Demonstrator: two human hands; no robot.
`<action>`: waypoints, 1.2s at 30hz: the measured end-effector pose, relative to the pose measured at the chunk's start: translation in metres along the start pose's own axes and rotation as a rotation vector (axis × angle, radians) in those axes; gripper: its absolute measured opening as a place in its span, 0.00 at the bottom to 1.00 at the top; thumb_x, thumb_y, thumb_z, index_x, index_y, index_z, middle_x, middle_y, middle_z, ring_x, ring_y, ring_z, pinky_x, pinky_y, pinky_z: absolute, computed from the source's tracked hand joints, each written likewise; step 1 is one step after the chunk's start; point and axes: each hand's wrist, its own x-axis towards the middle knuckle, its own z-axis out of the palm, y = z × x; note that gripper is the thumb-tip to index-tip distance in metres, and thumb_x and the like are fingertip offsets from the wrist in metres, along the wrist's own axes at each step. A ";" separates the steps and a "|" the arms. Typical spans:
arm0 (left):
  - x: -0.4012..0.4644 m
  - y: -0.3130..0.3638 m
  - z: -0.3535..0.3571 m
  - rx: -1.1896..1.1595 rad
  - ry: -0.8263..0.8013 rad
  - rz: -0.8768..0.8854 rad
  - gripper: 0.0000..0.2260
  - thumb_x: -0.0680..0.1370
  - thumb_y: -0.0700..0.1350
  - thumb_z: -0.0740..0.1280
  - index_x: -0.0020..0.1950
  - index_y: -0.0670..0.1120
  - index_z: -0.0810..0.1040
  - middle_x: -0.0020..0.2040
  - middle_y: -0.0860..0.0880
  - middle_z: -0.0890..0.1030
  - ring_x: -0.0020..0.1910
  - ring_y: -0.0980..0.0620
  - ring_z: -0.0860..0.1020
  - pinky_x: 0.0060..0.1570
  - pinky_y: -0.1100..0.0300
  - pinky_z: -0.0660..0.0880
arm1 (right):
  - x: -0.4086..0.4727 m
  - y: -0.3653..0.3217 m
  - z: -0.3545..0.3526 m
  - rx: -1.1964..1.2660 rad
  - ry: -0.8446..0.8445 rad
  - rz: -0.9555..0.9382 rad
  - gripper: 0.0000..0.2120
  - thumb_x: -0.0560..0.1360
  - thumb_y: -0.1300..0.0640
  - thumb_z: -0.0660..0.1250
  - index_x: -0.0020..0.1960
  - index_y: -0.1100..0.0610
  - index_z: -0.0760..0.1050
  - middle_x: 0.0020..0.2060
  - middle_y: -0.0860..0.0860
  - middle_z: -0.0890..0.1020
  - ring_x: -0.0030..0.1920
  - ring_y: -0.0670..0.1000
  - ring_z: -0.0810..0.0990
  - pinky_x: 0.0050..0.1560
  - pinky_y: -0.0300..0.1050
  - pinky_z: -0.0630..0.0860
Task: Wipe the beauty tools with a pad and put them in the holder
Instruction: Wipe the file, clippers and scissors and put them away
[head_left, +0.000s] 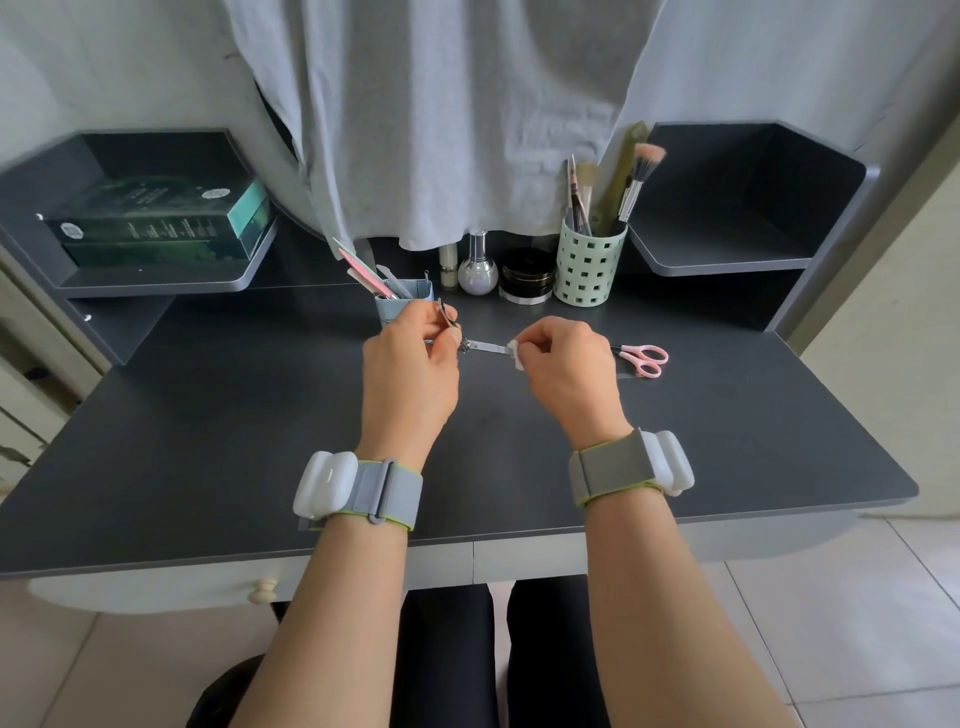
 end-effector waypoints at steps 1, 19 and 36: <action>0.001 0.000 0.000 0.000 0.002 -0.001 0.05 0.80 0.42 0.67 0.54 0.47 0.81 0.46 0.50 0.85 0.43 0.51 0.85 0.49 0.51 0.82 | 0.000 0.001 -0.002 0.004 0.008 0.012 0.10 0.76 0.59 0.63 0.48 0.53 0.84 0.42 0.51 0.85 0.48 0.57 0.81 0.49 0.55 0.80; 0.000 0.006 0.004 -0.072 -0.059 0.018 0.06 0.78 0.38 0.69 0.53 0.46 0.82 0.44 0.52 0.85 0.40 0.55 0.85 0.46 0.52 0.83 | 0.002 -0.027 -0.010 0.077 -0.109 -0.070 0.05 0.76 0.52 0.69 0.46 0.46 0.83 0.39 0.44 0.83 0.44 0.48 0.81 0.43 0.45 0.78; -0.005 0.004 0.005 -0.008 -0.098 0.085 0.07 0.78 0.40 0.68 0.51 0.49 0.85 0.40 0.52 0.85 0.39 0.50 0.84 0.46 0.49 0.81 | 0.003 -0.043 -0.021 0.255 -0.110 -0.099 0.04 0.77 0.50 0.70 0.46 0.47 0.83 0.33 0.40 0.82 0.32 0.36 0.76 0.33 0.31 0.67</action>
